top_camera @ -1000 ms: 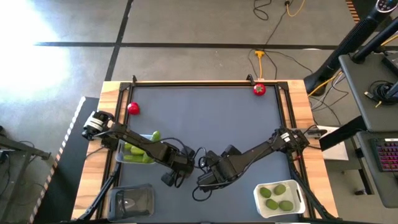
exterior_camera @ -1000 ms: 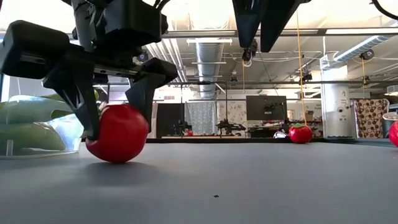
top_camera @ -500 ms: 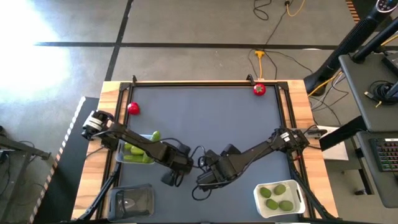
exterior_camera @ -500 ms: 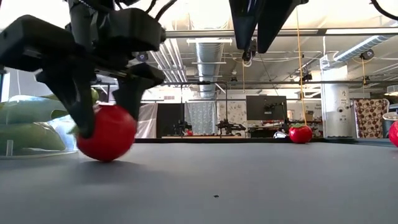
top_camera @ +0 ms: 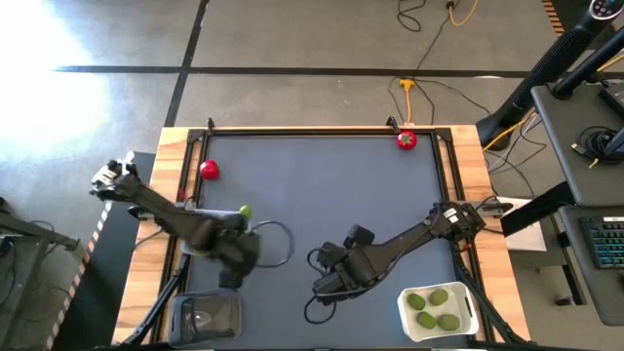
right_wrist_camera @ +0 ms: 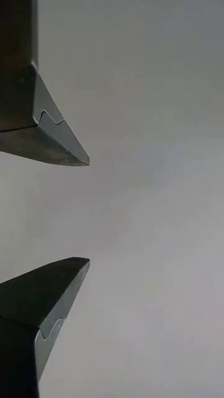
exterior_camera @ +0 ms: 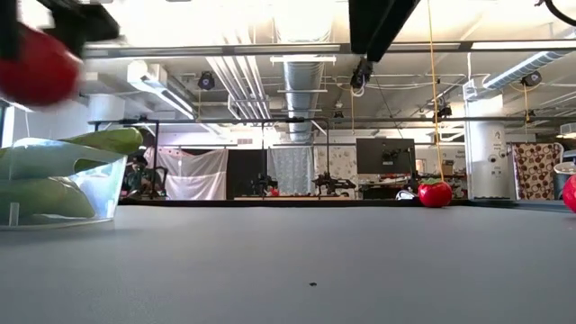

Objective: Sort produce into baskets
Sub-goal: Put the bottom left tomato into the black bin

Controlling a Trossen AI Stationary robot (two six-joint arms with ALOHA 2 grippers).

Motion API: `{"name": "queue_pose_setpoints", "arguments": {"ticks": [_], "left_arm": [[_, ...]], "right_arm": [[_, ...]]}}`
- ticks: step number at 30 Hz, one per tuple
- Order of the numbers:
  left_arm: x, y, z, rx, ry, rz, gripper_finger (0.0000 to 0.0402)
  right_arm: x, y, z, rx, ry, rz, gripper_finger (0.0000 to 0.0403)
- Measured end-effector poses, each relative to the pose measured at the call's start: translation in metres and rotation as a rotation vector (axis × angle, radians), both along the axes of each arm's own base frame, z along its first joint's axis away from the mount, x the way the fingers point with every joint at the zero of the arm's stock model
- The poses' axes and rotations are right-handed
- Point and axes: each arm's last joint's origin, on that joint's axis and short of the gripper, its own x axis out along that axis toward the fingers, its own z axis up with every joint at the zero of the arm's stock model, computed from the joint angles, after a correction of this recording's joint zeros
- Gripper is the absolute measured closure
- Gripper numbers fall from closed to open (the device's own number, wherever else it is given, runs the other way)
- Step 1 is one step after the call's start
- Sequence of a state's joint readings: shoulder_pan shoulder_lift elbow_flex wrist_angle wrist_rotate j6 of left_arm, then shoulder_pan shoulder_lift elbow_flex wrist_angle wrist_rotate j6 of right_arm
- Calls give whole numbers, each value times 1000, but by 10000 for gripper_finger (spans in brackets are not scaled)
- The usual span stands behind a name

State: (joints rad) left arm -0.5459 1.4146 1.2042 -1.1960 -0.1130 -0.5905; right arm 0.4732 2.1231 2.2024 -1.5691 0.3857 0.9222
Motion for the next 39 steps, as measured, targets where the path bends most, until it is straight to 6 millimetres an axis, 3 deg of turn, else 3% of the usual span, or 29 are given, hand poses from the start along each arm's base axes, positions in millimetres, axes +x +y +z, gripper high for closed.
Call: {"name": "queue_pose_setpoints", "arguments": {"ticks": [5,8,13,17,28,39], "left_arm": [[-34,-36,27,-142,-44,171,146],[-46,-62,32,-193,-34,244,146],[-53,-108,16,-173,36,264,146],[-47,-131,-1,-120,64,278,146],[-29,-161,-61,-11,190,176,138],[-30,-152,-64,4,88,235,60]], "right_arm": [[-8,13,3,-80,-26,83,160],[-10,19,2,-129,-44,106,162],[-12,25,-3,-140,-51,106,163],[-17,34,-5,-132,-66,86,165],[-23,49,-6,-107,-141,23,168],[-21,49,-7,-97,-152,32,165]]}}
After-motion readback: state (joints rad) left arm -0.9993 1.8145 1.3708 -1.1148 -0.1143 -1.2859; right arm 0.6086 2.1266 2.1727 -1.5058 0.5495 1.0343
